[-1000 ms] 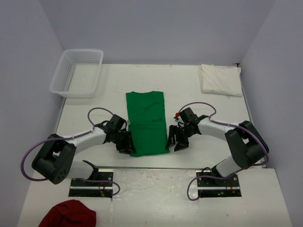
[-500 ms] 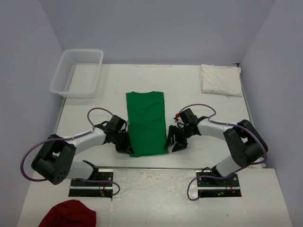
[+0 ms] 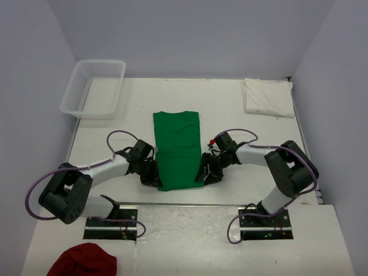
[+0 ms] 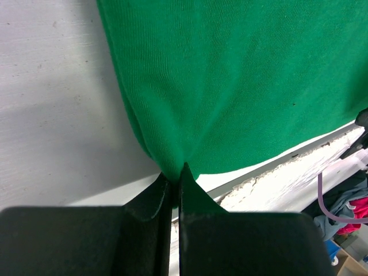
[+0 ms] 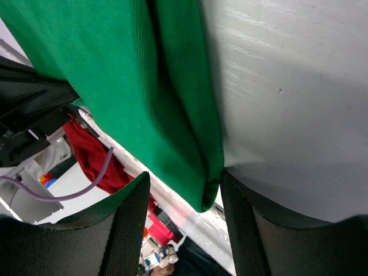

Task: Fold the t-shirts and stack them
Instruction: Grab one side of the 2/3 rectangular tshirt with both arms, then fold the long partially folded tshirt into a neat square

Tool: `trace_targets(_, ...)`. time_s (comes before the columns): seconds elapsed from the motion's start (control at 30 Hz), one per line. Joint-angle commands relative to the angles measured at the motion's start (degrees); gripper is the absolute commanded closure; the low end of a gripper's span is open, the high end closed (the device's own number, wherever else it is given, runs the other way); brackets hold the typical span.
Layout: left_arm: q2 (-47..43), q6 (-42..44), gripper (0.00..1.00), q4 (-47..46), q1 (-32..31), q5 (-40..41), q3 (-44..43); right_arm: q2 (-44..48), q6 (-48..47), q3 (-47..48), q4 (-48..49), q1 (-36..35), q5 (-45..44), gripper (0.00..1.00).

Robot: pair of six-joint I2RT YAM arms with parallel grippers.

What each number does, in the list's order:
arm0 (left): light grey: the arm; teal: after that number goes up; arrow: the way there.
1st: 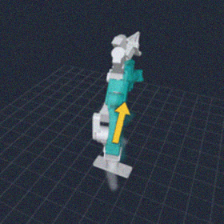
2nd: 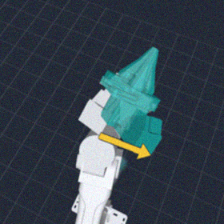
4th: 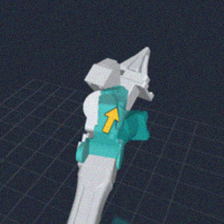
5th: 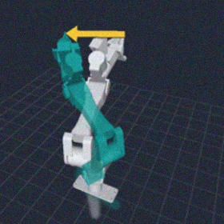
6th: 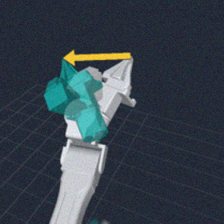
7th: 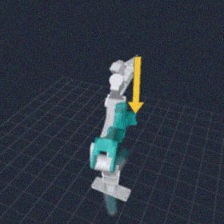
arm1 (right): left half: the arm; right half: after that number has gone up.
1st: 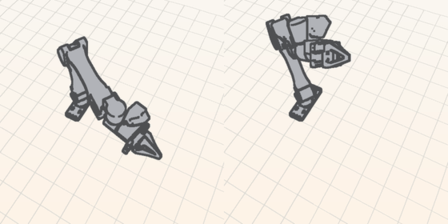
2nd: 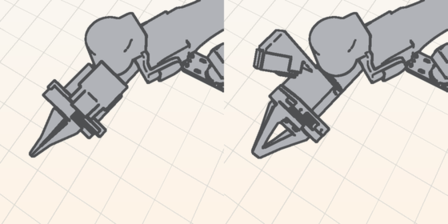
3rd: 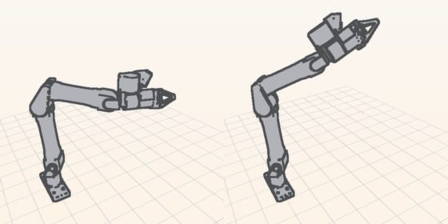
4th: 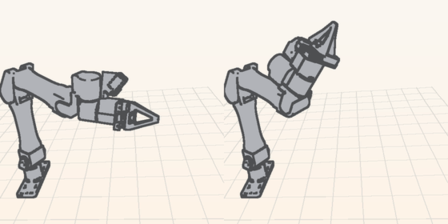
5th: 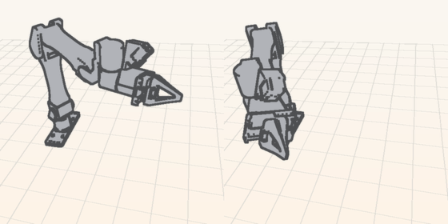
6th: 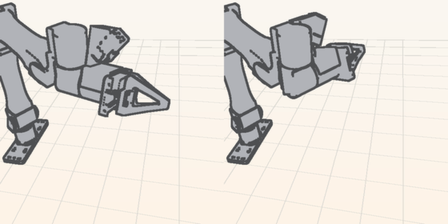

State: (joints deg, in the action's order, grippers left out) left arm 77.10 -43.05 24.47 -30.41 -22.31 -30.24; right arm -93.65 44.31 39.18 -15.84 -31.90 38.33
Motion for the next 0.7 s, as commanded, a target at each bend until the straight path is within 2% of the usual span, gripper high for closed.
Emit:
trace_targets(0.0,1.0,2.4,1.00,2.4,-0.2,3.7,-0.6,-3.2,-1.2,-0.9,1.3,-0.5,-7.2,0.46)
trace_targets(0.2,0.9,2.4,1.00,2.8,-0.2,3.6,-1.0,-3.8,-1.6,-0.4,0.5,-0.6,-8.8,0.53)
trace_targets(0.5,0.7,2.4,1.00,2.8,-0.2,3.9,-0.8,-3.8,-3.3,0.4,-0.4,-0.7,-10.8,0.79)
trace_targets(0.67,-0.2,2.3,1.00,3.5,-0.2,4.6,-0.3,-3.1,-7.4,2.8,-4.6,-1.1,-14.5,1.00)
